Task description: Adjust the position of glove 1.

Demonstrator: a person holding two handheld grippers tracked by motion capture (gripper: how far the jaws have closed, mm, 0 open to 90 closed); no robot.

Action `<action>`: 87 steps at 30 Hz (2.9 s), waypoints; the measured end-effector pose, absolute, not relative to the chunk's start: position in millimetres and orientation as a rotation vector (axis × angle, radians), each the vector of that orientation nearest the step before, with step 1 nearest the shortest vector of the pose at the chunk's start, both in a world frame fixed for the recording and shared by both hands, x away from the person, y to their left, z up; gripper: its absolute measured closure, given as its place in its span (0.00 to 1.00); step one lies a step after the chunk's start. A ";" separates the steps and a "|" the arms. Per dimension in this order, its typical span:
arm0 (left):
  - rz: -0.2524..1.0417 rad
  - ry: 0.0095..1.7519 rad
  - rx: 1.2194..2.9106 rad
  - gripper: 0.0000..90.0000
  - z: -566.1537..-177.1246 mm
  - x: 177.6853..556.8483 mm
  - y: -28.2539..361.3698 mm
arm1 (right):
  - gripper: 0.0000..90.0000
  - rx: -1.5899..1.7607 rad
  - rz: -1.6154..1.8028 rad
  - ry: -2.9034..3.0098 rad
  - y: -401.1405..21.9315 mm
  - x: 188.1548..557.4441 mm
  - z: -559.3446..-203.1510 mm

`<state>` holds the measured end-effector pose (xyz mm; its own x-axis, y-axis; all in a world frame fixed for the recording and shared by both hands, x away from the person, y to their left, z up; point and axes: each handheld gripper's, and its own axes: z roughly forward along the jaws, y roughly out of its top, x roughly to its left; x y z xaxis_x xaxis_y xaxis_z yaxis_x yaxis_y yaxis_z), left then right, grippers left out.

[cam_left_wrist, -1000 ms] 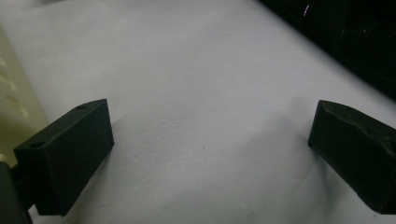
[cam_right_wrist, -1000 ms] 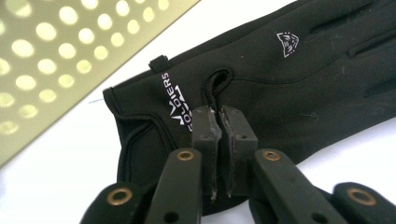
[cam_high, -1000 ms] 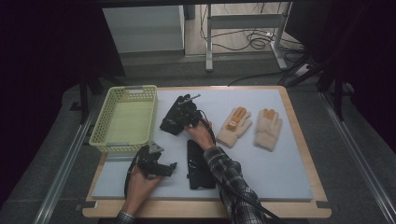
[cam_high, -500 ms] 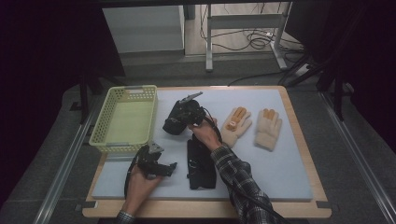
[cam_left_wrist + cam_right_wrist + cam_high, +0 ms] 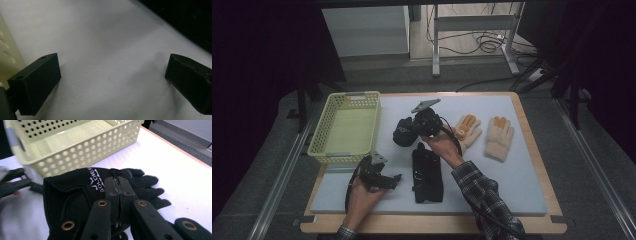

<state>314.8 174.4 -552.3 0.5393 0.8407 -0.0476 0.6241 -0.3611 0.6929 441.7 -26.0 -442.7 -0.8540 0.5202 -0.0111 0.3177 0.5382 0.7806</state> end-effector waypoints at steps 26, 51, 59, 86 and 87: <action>0.418 1.181 2.108 0.00 -552.2 314.7 174.2 | 0.61 0.706 1.002 2.626 -45.9 406.2 -515.3; 0.416 1.184 2.101 0.00 -552.3 314.5 173.7 | 0.97 0.803 1.198 2.556 -73.1 353.2 -462.2; 0.418 1.184 2.100 0.00 -552.4 314.5 173.7 | 0.97 0.850 1.128 2.544 -77.7 343.7 -491.4; 0.420 1.179 2.109 0.00 -552.2 314.8 174.2 | 0.98 0.839 1.085 2.516 -65.8 353.5 -493.6; 0.420 1.179 2.108 0.00 -552.2 314.7 174.2 | 0.98 0.843 1.074 2.496 -66.9 353.6 -490.9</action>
<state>314.7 174.2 -552.2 0.5385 0.8414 -0.0449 0.6234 -0.3620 0.6931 353.6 -66.9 -490.9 -0.7846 0.6188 -0.0378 0.3982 0.5497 0.7344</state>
